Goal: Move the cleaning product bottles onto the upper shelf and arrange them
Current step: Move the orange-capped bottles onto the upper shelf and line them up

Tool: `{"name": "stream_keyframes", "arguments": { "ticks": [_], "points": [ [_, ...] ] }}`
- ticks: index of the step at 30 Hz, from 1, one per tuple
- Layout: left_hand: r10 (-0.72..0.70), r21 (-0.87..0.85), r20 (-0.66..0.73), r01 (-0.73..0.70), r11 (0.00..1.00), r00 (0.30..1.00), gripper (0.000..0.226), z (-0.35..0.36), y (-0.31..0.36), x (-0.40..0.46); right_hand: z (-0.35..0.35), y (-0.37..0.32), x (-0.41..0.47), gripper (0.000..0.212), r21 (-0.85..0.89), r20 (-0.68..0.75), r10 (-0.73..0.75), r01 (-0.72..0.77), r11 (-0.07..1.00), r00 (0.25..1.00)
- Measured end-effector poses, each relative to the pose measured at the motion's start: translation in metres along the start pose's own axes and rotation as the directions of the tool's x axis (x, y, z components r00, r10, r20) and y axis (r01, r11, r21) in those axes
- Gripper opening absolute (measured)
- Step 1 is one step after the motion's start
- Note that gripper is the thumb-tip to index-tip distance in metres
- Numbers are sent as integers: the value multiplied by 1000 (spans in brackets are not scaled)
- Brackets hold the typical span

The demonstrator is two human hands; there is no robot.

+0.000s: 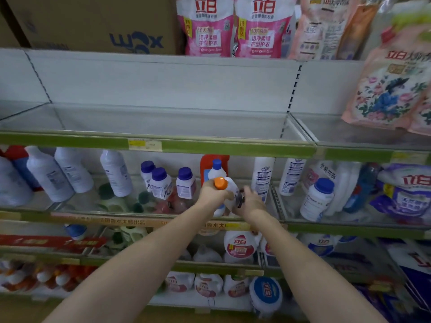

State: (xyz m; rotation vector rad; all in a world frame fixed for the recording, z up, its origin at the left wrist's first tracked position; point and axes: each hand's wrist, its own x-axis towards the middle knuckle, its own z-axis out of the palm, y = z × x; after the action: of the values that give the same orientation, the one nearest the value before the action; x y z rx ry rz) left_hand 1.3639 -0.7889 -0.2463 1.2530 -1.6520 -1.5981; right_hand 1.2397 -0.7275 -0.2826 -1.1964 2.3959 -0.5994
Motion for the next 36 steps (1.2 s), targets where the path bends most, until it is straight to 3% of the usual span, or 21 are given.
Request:
{"name": "stream_keyframes", "arguments": {
  "ticks": [3,5,8,10,12,17,19,21,27,36],
  "points": [
    [96,-21,74,-95,995,993,29,-23,8,-8,-1,-9,-9,77,38,28,92,-93,995,995],
    [117,-65,119,-110,992,986,29,-39,12,-15,1,-15,-22,86,-8,120,65,-64,998,991],
    [117,-100,154,-102,990,981,41,-61,-3,-25,15,-27,-48,70,104,317,-4,-30,994,948],
    [104,-137,137,-85,987,985,37,-76,-21,-35,33,-38,-67,58,186,397,-37,-41,982,917],
    [41,-215,102,-18,976,994,33,-93,-41,-44,55,-49,-85,63,244,427,-53,-58,968,903],
    [-142,-376,90,166,912,986,71,-138,-93,-61,109,-67,-133,51,214,493,-46,-70,974,869],
    [-159,-321,113,187,928,981,51,-157,-108,-73,129,-71,-148,45,184,523,-21,-88,979,852],
    [-168,-275,124,196,941,978,32,-174,-124,-83,148,-75,-162,44,159,535,-7,-93,983,845],
    [-207,-288,119,234,929,971,29,-205,-171,-99,193,-88,-197,42,186,527,17,-135,973,850],
    [-235,-417,41,231,879,971,29,-217,-180,-106,203,-101,-209,44,246,412,-24,-85,966,911]
  ]
}}
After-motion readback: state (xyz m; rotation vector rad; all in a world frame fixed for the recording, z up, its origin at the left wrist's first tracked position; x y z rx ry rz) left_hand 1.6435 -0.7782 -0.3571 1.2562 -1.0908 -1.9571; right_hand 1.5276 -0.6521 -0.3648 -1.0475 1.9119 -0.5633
